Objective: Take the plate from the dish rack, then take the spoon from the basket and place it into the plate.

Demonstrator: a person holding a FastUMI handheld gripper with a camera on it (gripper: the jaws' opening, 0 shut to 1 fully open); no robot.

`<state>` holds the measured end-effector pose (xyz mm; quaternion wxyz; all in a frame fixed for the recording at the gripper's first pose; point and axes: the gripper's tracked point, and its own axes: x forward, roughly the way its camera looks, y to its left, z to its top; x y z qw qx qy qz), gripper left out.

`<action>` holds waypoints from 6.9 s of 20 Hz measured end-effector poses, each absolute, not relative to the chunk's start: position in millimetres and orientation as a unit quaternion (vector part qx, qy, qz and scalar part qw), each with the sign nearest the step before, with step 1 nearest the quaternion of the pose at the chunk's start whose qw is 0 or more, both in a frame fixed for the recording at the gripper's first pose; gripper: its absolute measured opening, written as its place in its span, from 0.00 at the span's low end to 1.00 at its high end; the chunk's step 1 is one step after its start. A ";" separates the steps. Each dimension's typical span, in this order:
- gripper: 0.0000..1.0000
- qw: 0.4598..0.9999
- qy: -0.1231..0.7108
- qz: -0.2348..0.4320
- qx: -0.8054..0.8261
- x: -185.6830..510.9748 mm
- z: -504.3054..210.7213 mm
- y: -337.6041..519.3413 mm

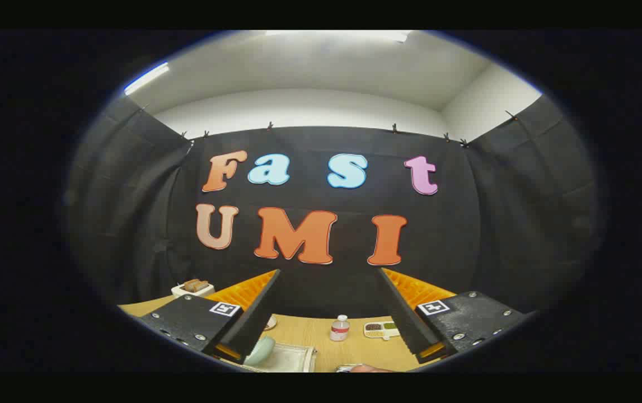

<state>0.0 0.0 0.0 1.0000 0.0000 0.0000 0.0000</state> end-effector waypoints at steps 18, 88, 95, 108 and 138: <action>0.99 1.000 0.017 0.006 0.016 1.2 -1.3 5.5; 0.26 0.792 0.602 0.041 -0.086 24.7 -322.2 113.2; 0.25 0.808 0.587 0.053 -0.022 1.5 -287.6 94.1; 0.25 0.791 0.595 0.057 0.131 -109.0 -288.4 11.9; 0.26 0.711 0.596 0.059 0.368 -234.6 -435.4 30.8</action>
